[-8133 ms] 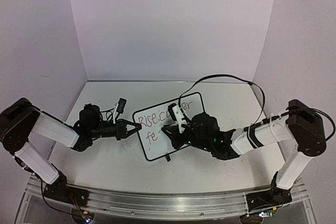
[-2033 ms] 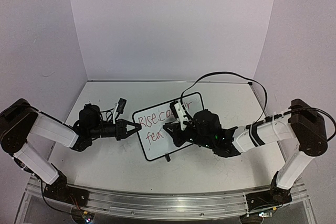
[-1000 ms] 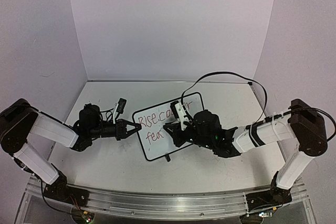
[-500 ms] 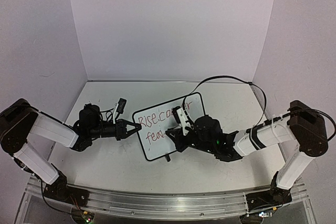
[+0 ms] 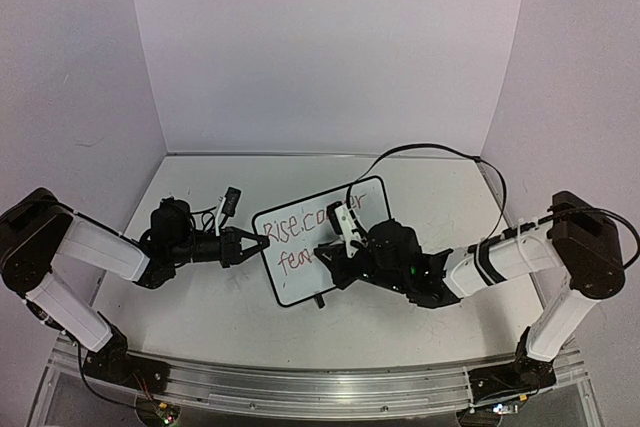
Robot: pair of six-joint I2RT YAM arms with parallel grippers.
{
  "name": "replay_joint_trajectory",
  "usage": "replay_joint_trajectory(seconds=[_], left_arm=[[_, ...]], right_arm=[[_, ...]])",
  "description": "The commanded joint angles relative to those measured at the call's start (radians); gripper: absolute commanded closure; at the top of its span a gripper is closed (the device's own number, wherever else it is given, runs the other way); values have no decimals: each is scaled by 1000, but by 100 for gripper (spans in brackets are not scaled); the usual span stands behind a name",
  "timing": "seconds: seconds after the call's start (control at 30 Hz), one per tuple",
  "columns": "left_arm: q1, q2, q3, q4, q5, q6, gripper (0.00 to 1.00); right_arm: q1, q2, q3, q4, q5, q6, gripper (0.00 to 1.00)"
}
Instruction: Write a sentence on the whiteboard
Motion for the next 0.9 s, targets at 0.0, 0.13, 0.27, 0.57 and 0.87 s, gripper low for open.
replay_joint_trajectory(seconds=[0.0, 0.13, 0.27, 0.57, 0.87], left_arm=[[2, -20, -3, -81, -26, 24, 100], [2, -19, -3, -81, -26, 24, 100], [2, -21, -3, -81, -28, 25, 100], [2, -16, -1, -82, -27, 25, 100], [2, -19, 0, -82, -28, 25, 100]], right_arm=[[-15, 14, 50, 26, 64, -19, 100], [-24, 16, 58, 27, 80, -20, 100], [-32, 11, 60, 27, 102, -17, 100], [-38, -32, 26, 31, 153, -7, 100], [-56, -88, -56, 118, 24, -29, 100]])
